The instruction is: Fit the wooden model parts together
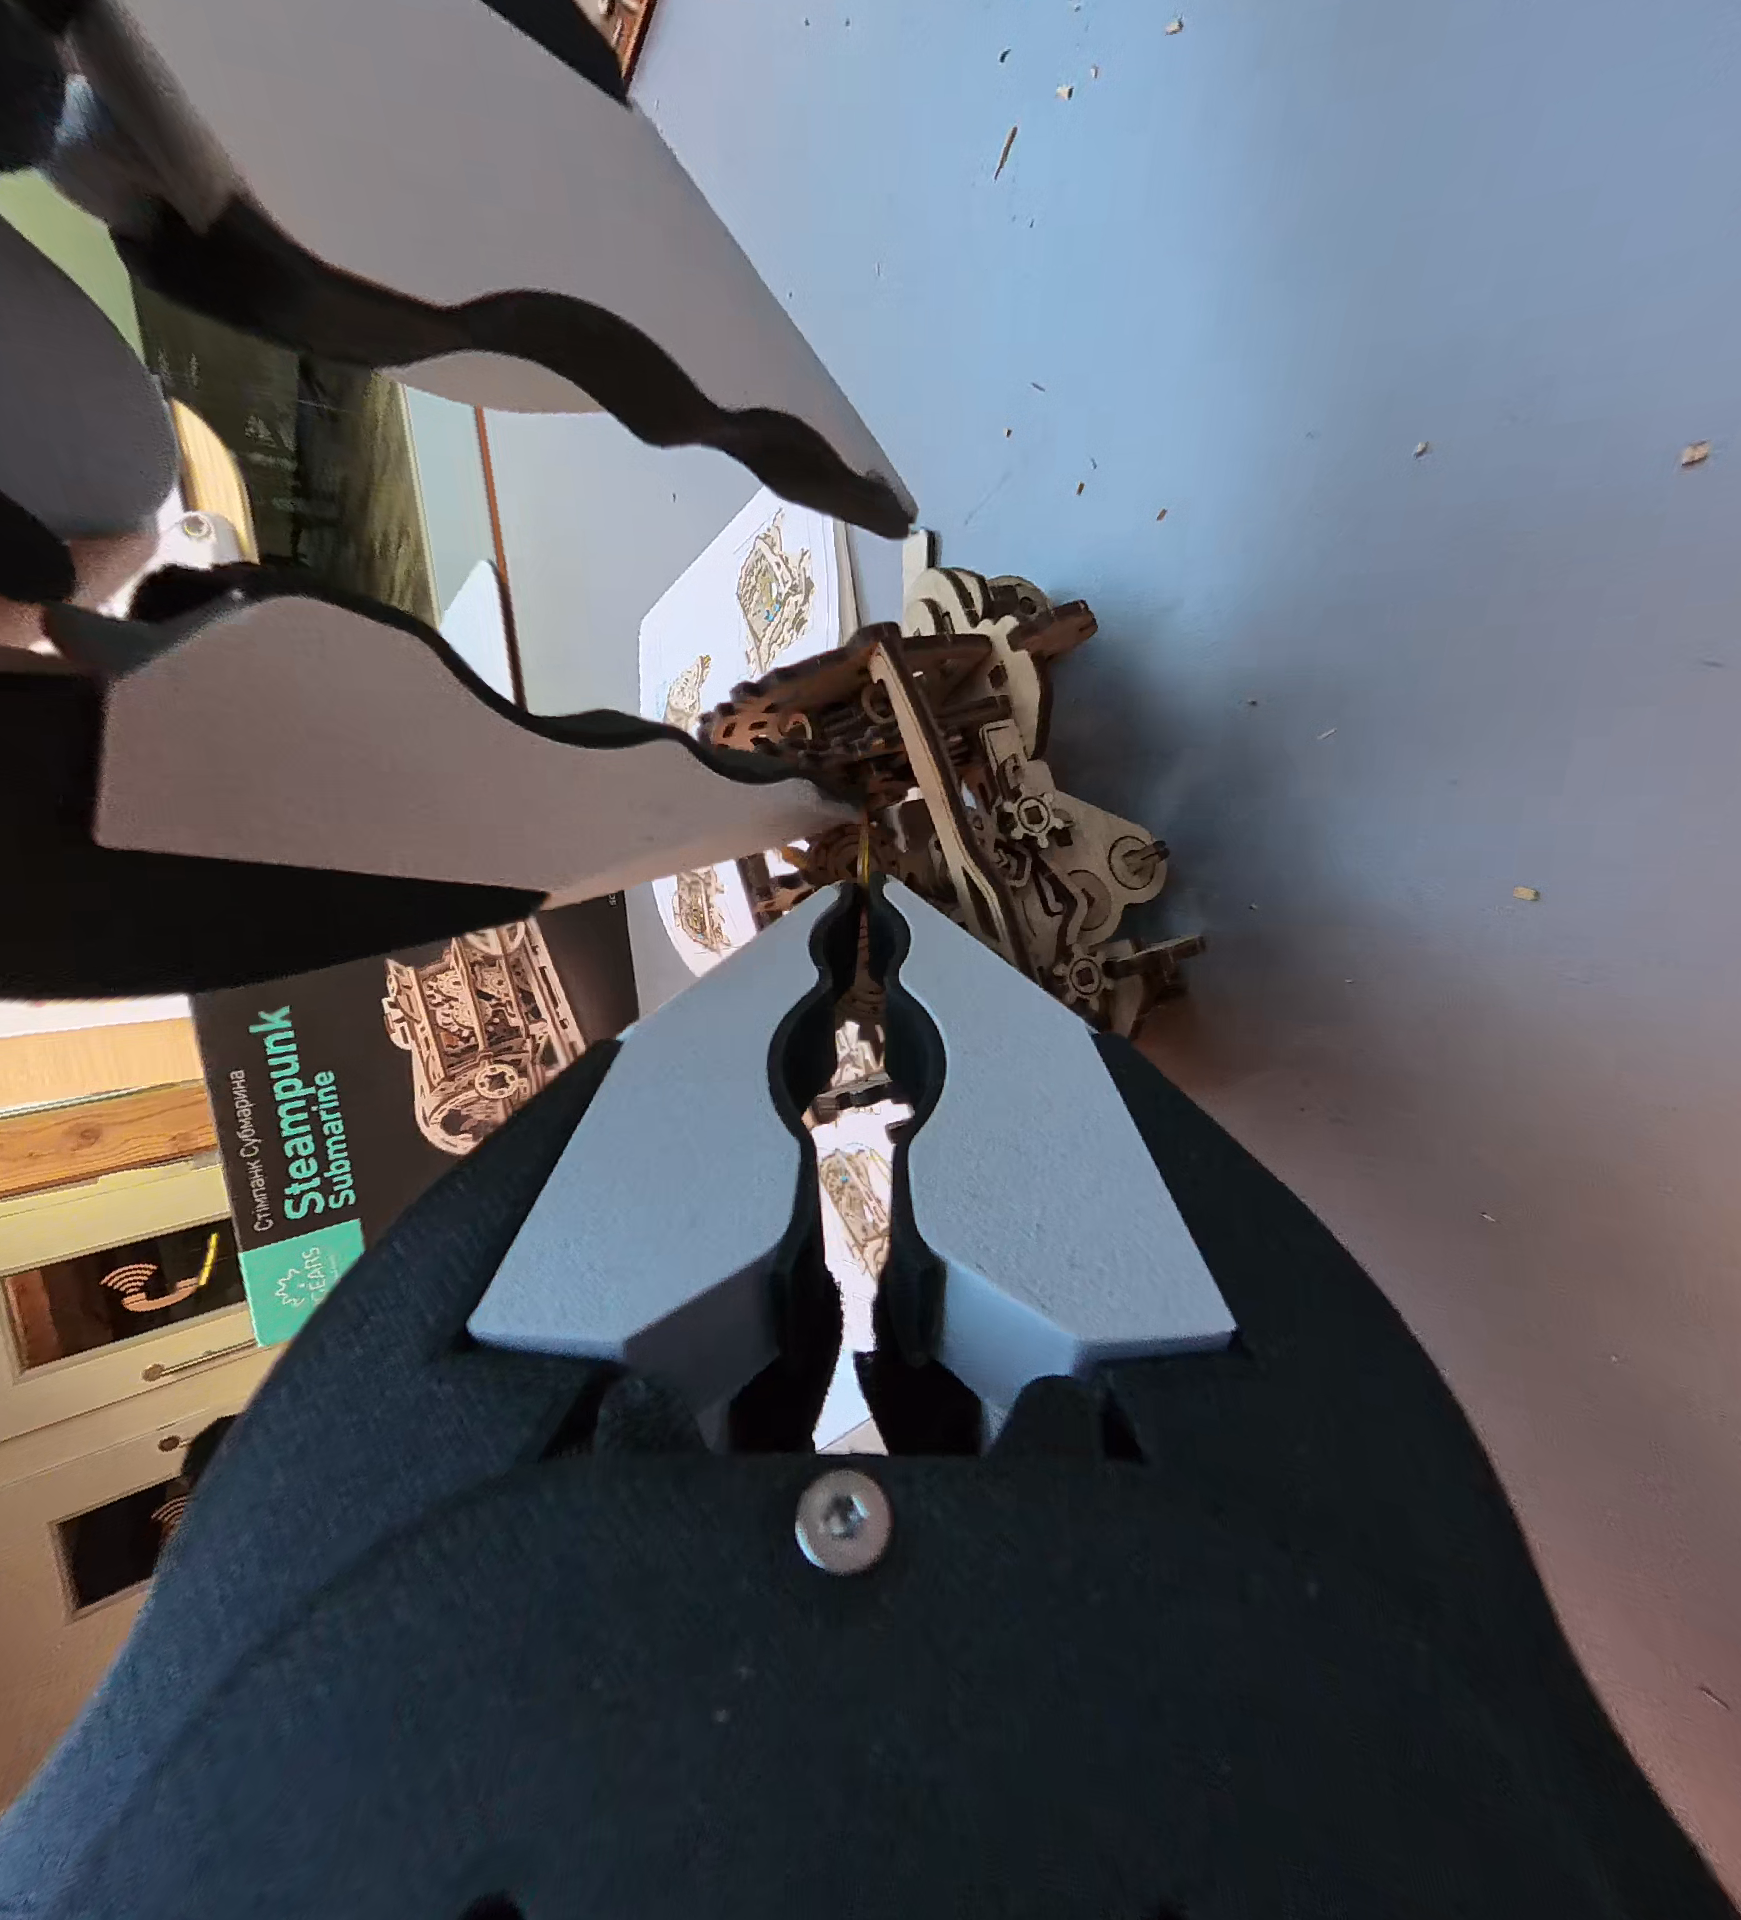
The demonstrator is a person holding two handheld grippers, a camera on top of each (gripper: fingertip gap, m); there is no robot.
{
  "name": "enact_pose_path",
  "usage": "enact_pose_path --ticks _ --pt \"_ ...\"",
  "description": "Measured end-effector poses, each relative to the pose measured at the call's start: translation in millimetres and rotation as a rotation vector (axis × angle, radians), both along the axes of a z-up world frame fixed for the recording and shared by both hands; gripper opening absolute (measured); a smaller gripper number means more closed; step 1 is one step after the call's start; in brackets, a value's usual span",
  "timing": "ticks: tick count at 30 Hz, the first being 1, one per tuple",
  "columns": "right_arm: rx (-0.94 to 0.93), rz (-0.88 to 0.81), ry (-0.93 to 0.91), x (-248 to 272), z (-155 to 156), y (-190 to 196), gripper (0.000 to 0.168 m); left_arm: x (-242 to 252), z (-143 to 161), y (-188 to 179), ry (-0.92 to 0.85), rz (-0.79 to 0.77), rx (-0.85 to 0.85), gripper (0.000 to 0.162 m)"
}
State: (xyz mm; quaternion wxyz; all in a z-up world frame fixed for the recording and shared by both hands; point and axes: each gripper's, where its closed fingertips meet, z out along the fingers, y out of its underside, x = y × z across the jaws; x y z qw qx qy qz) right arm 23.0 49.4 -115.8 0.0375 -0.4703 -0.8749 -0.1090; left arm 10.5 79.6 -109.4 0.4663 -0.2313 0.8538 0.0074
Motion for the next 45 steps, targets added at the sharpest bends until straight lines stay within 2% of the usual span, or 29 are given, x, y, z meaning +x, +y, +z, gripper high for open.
enact_pose_path --ticks 8,16,24,45 --pt "-0.018 -0.057 0.067 1.1 23.4 9.6 0.043 -0.4 -0.7 -2.2 -0.001 0.002 -0.021 0.0" --pt "-0.197 -0.113 0.096 0.1 21.0 2.4 0.043 -0.4 -0.6 -4.3 -0.001 0.002 -0.02 0.0" --pt "-0.235 -0.069 0.051 0.2 14.7 1.3 0.035 -0.7 -2.6 -3.4 -0.002 0.004 -0.021 0.0" --pt "-0.122 0.055 -0.056 7.2 10.4 11.1 0.035 -2.7 0.3 -0.9 -0.015 -0.003 -0.014 0.0"
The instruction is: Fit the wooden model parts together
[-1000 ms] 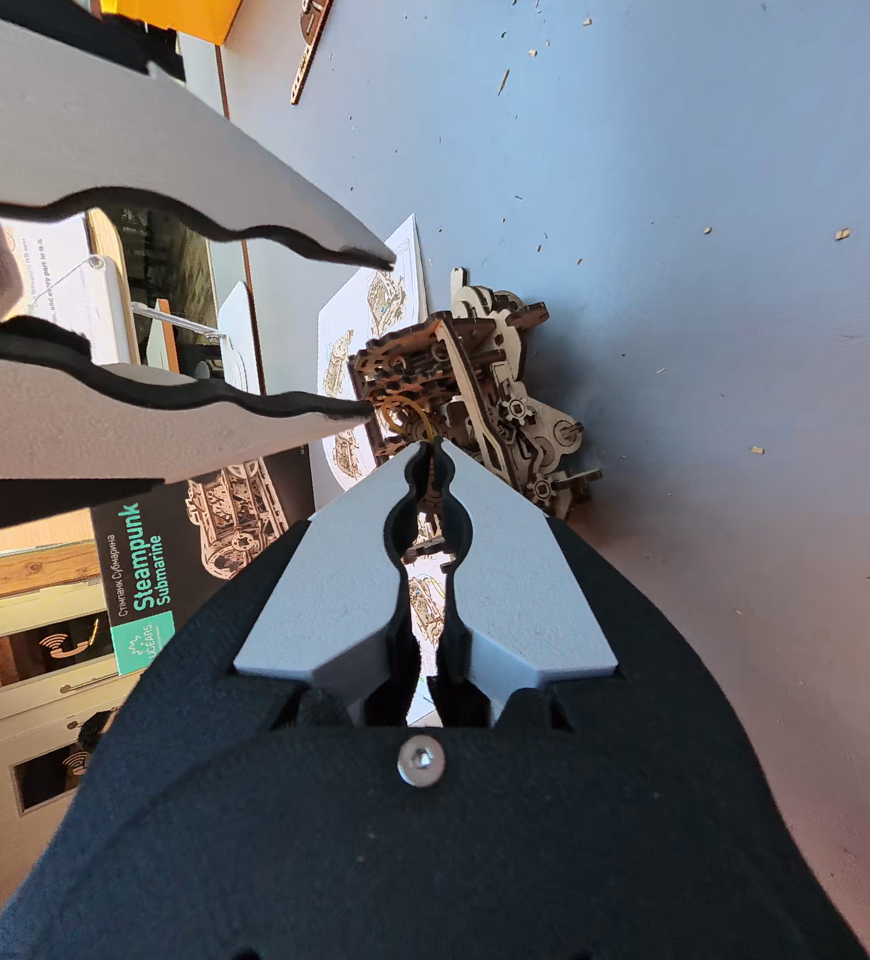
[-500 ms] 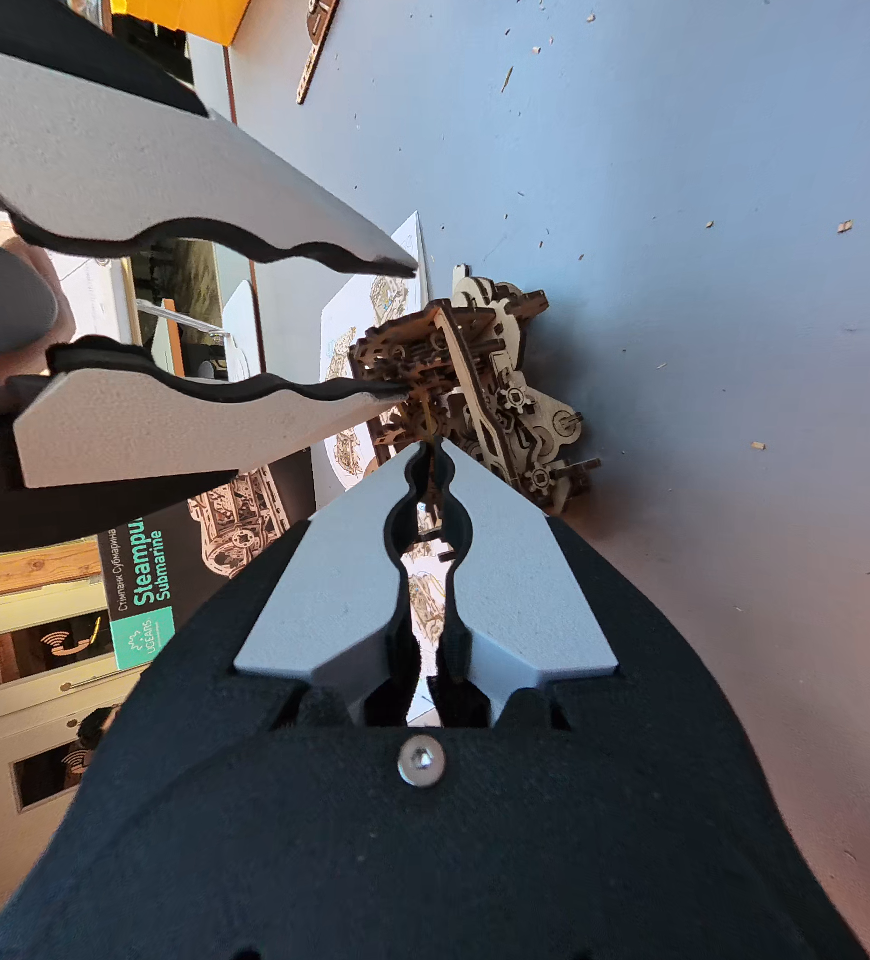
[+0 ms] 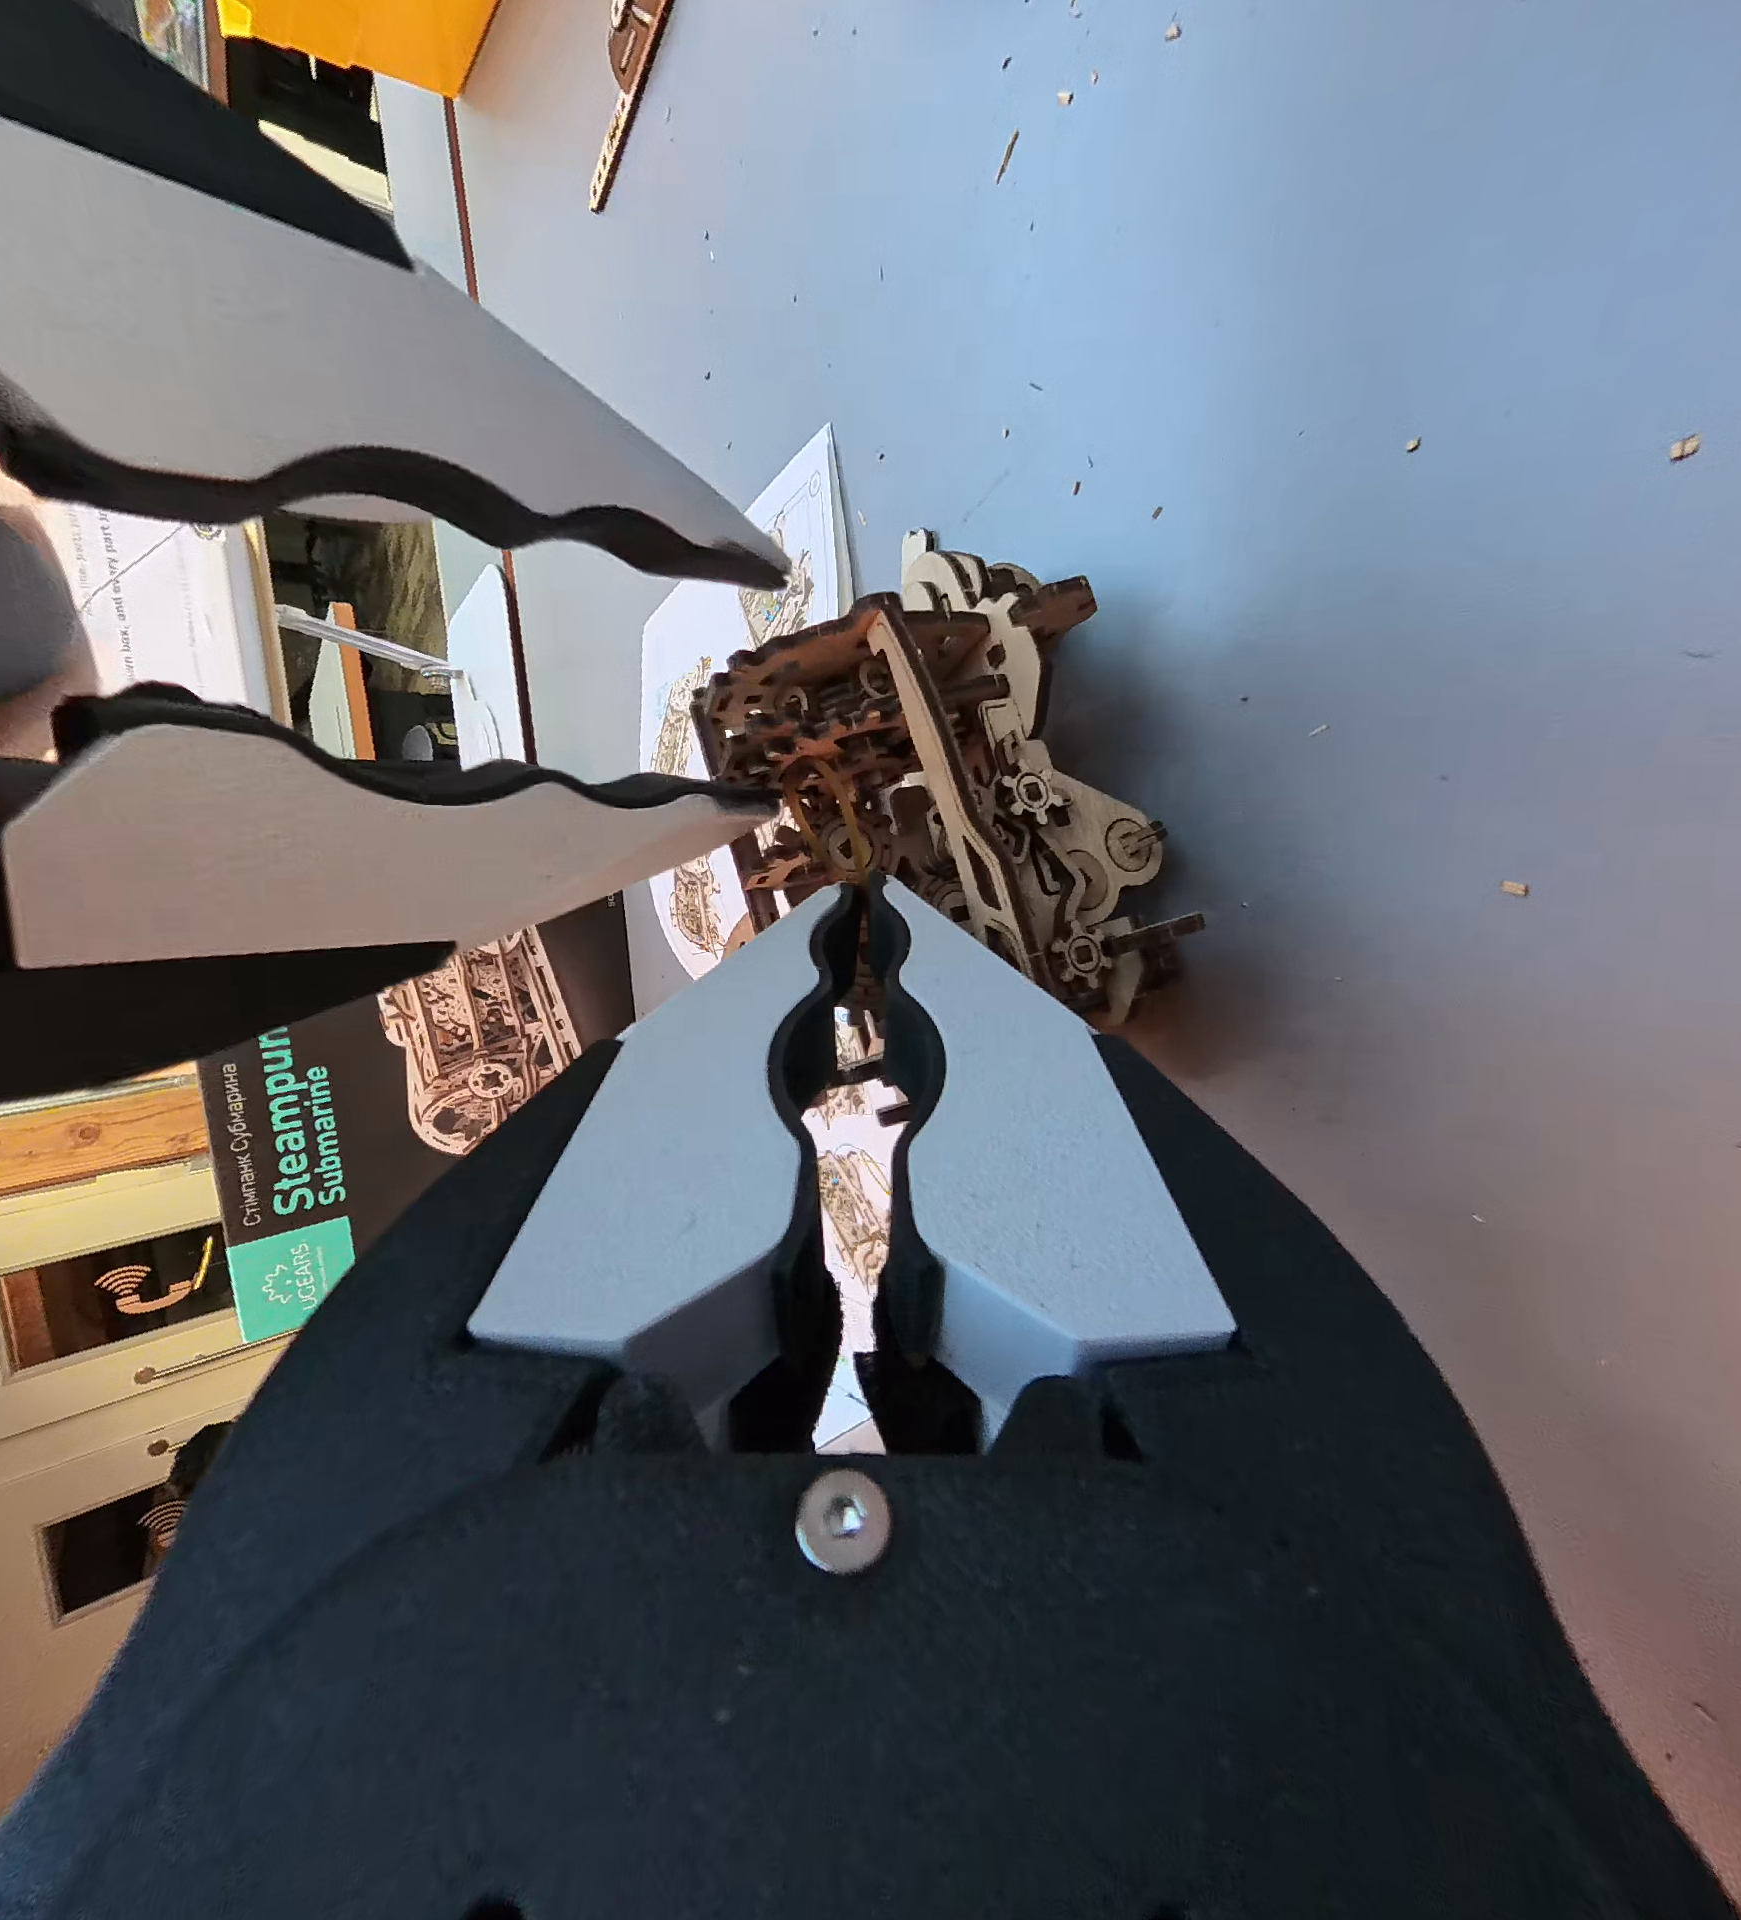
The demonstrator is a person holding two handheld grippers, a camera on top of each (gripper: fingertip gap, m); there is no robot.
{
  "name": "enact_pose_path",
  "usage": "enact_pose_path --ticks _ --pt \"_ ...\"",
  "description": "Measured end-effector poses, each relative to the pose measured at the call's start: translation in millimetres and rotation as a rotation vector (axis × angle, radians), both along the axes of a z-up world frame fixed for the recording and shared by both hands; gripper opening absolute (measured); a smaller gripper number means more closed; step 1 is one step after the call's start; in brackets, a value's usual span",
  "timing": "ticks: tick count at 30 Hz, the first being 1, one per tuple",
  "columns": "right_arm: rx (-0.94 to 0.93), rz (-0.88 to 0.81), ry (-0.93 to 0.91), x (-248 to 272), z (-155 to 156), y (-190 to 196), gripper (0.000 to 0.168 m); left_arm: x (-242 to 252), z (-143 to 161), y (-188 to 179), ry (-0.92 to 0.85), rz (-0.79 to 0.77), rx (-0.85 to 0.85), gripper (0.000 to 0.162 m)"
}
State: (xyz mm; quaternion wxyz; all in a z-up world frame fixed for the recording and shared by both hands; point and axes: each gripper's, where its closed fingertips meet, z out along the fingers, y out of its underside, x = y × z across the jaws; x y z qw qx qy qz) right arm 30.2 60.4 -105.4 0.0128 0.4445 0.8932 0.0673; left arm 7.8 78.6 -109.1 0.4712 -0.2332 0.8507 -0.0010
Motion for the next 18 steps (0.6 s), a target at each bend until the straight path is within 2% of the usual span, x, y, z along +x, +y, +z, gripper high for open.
enact_pose_path --ticks 9,18 --pt "0.012 0.001 -0.038 2.1 -6.7 1.1 0.036 0.0 0.4 -0.5 -0.006 -0.004 0.004 0.0" --pt "0.007 -0.036 0.046 -4.7 6.8 -3.4 0.031 0.8 2.7 -2.1 -0.013 -0.01 0.008 0.0"
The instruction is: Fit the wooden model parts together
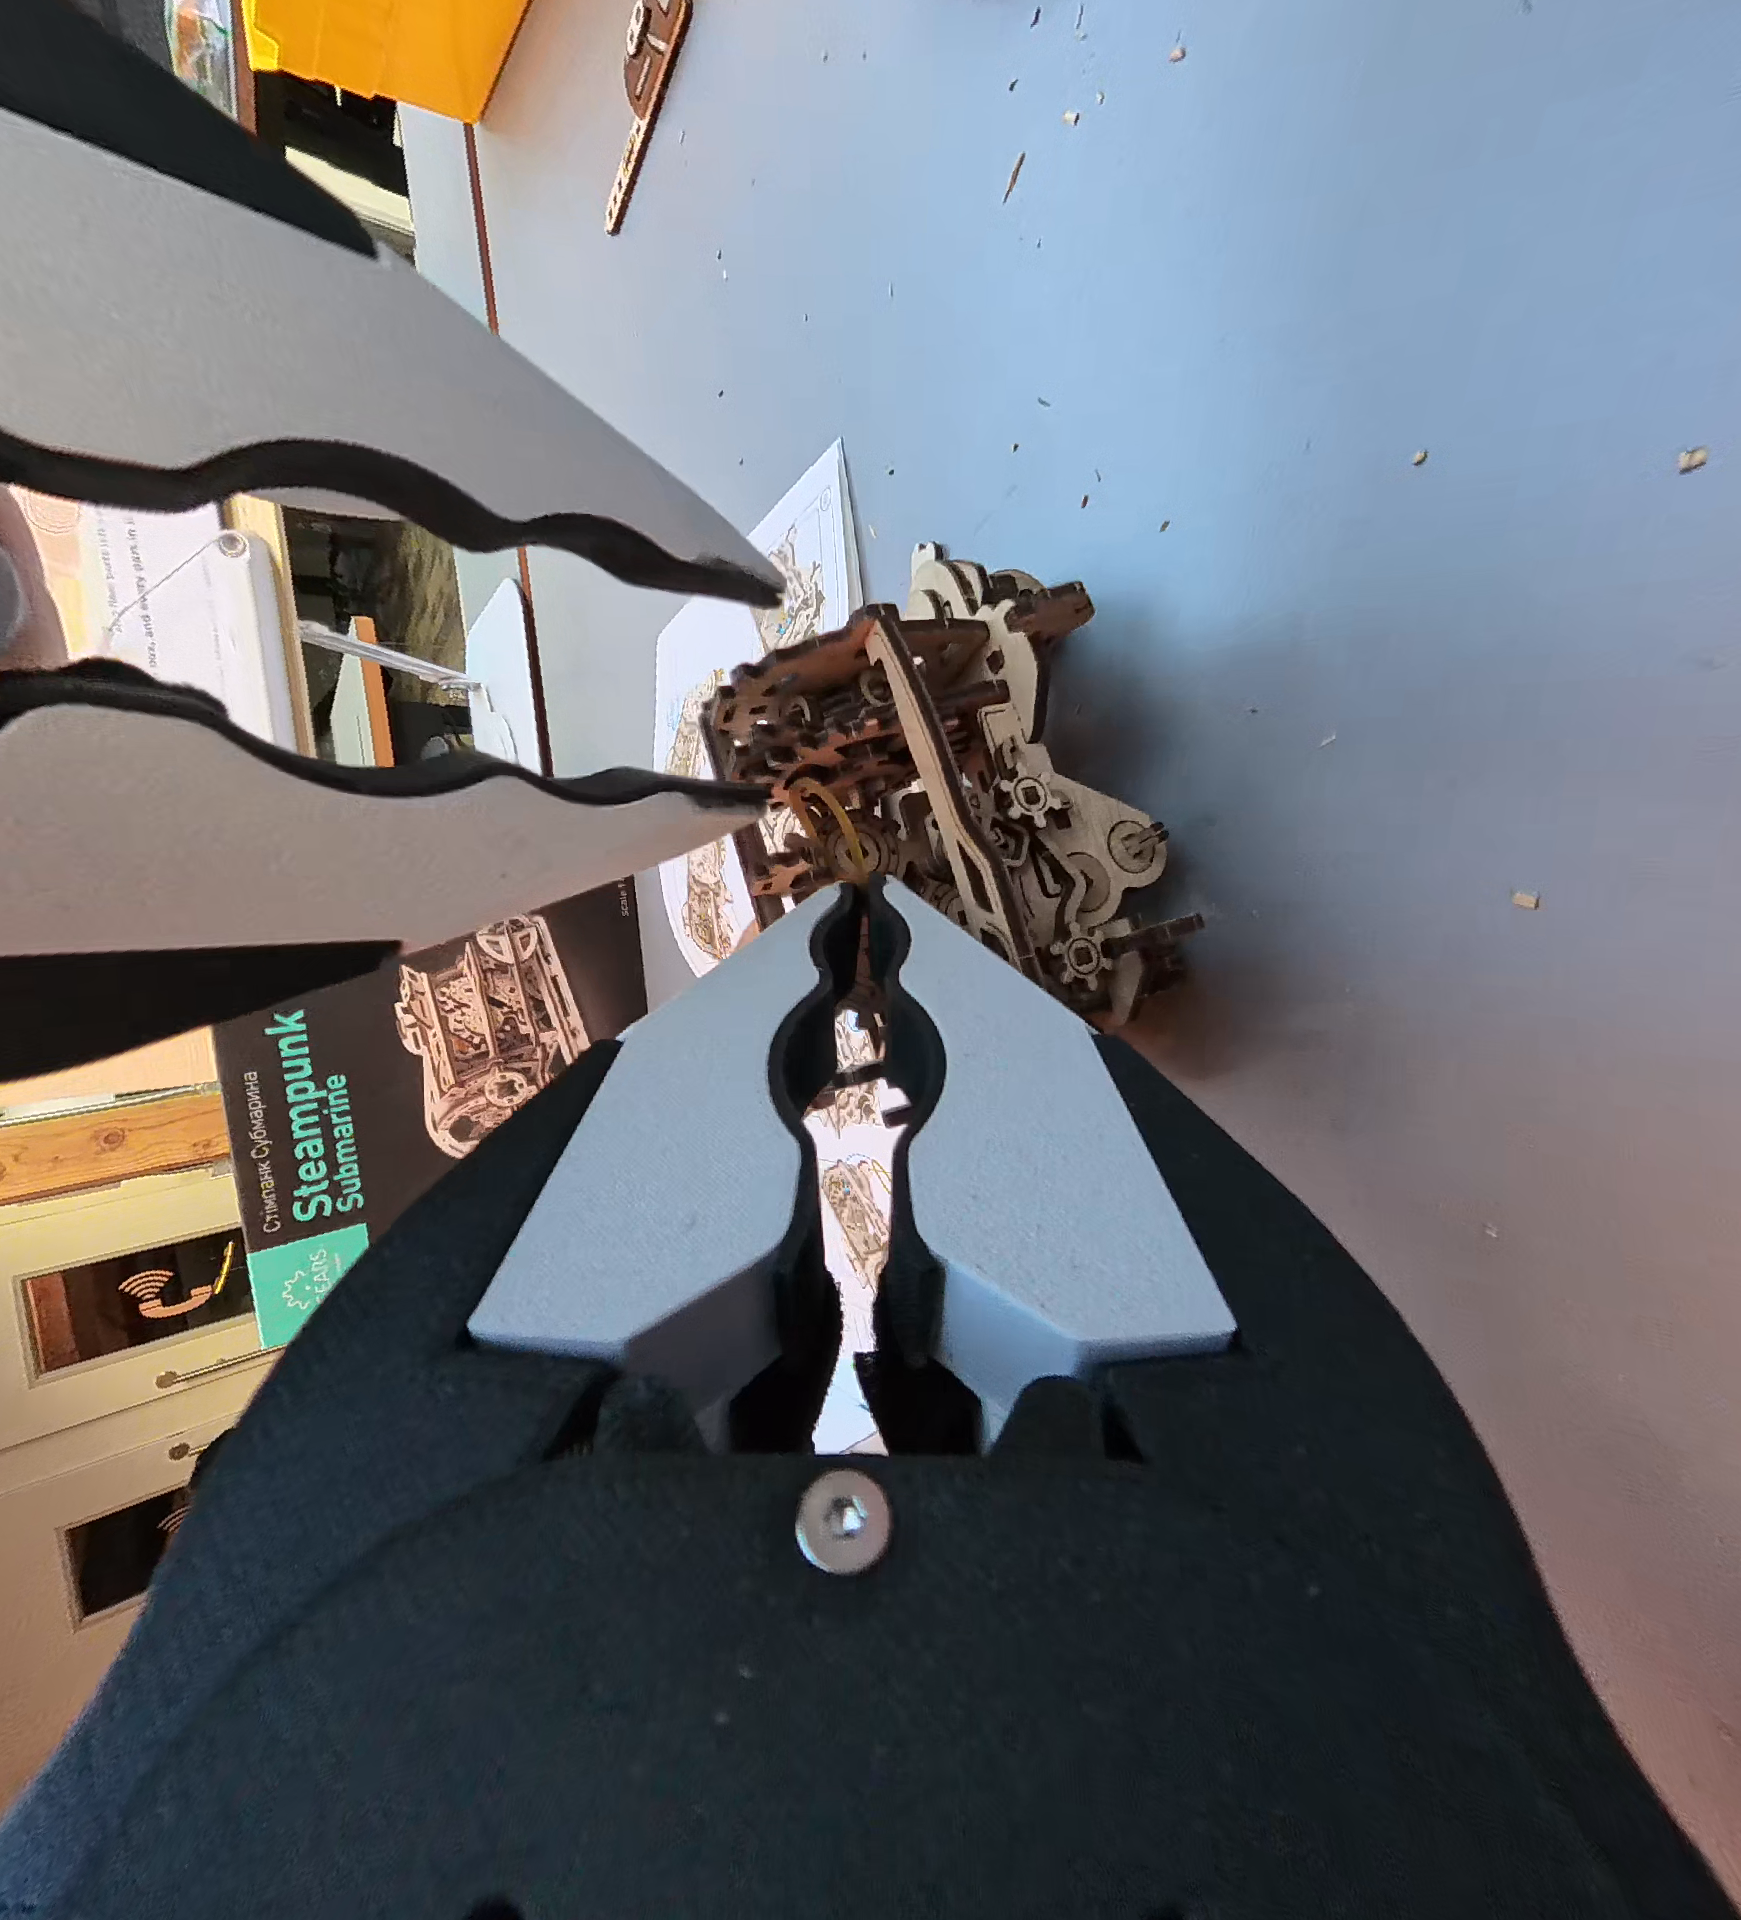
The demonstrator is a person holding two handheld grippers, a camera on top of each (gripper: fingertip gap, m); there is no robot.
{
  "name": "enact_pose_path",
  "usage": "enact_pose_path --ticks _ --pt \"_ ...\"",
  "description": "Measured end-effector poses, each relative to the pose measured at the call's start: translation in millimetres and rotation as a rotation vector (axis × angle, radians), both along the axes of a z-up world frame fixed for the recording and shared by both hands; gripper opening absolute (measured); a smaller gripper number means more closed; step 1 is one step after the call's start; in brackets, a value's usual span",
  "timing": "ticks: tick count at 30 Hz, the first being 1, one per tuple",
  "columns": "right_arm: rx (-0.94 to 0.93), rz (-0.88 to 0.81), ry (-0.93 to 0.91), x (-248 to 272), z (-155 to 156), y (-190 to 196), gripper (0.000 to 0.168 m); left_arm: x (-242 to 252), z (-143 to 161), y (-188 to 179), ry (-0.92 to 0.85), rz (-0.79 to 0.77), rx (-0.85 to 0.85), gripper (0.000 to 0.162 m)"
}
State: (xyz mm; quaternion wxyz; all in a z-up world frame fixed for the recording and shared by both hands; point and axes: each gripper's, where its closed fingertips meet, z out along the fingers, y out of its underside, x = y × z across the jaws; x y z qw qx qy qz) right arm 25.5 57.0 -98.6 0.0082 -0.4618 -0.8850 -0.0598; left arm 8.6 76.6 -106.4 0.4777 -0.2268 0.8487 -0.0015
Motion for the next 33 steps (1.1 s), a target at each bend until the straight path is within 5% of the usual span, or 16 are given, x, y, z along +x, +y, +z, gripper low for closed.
enact_pose_path --ticks 18,33 --pt "-0.004 -0.055 0.151 -11.0 4.4 -3.9 0.025 5.1 -2.4 -3.4 0.008 -0.027 0.087 0.0" --pt "-0.035 -0.029 0.023 -4.4 -4.7 -0.3 0.024 6.6 -1.9 -1.3 0.023 -0.029 0.121 0.0"
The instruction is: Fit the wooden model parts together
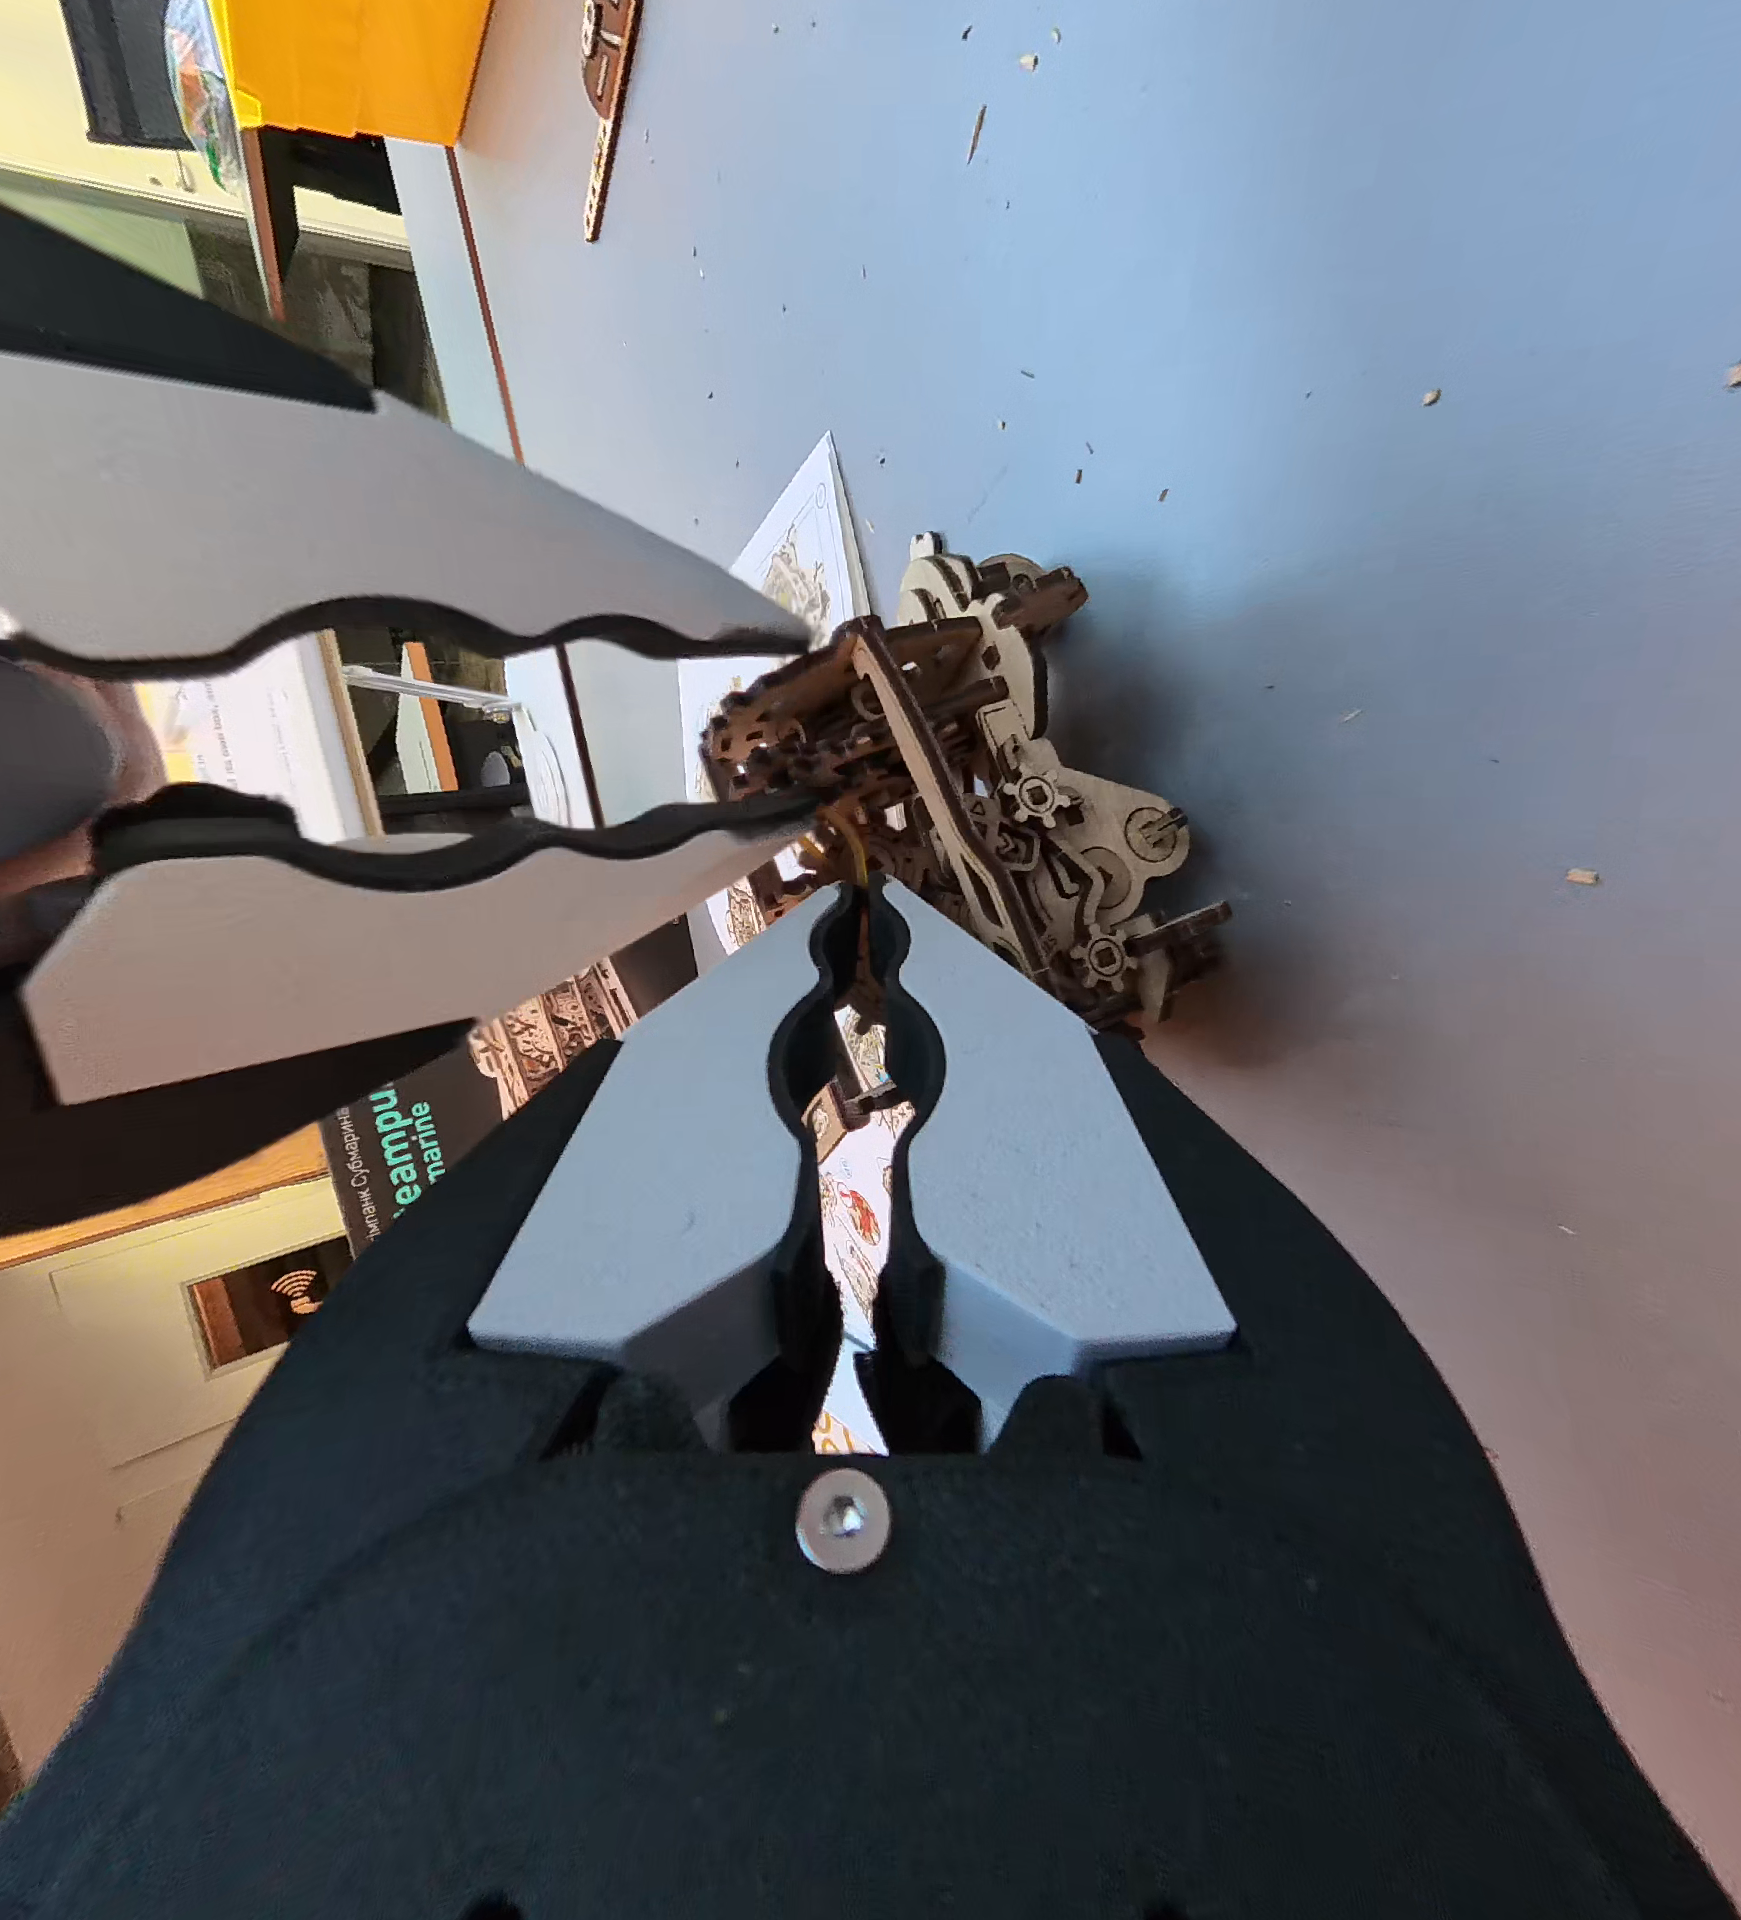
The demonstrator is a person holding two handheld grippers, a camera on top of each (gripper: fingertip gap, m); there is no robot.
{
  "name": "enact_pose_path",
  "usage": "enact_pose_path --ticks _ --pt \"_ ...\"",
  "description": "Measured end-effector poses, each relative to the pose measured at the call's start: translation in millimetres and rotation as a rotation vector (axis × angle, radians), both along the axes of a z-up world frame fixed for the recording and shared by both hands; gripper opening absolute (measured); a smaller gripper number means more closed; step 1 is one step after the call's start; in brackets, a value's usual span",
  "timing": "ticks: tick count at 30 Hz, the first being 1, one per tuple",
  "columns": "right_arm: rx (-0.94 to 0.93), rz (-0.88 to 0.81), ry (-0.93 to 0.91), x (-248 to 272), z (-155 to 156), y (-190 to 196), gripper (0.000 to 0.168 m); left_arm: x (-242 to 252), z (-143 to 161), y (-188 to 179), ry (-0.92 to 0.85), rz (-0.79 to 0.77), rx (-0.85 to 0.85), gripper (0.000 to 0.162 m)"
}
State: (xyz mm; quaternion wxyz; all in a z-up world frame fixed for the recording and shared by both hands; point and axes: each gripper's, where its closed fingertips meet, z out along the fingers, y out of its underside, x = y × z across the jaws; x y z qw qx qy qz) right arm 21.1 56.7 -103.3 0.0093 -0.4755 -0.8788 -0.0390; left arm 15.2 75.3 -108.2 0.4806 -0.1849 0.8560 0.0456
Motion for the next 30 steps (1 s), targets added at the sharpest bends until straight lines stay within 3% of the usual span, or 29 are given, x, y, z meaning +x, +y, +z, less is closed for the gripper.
enact_pose_path --ticks 21,30 --pt "-0.01 -0.007 0.014 2.2 4.2 3.8 0.024 -1.9 1.3 -0.1 -0.001 -0.012 0.004 0.0" --pt "-0.019 -0.03 -0.031 7.9 -1.8 1.4 0.032 -1.5 1.0 -3.9 0.006 -0.02 -0.003 0.0"
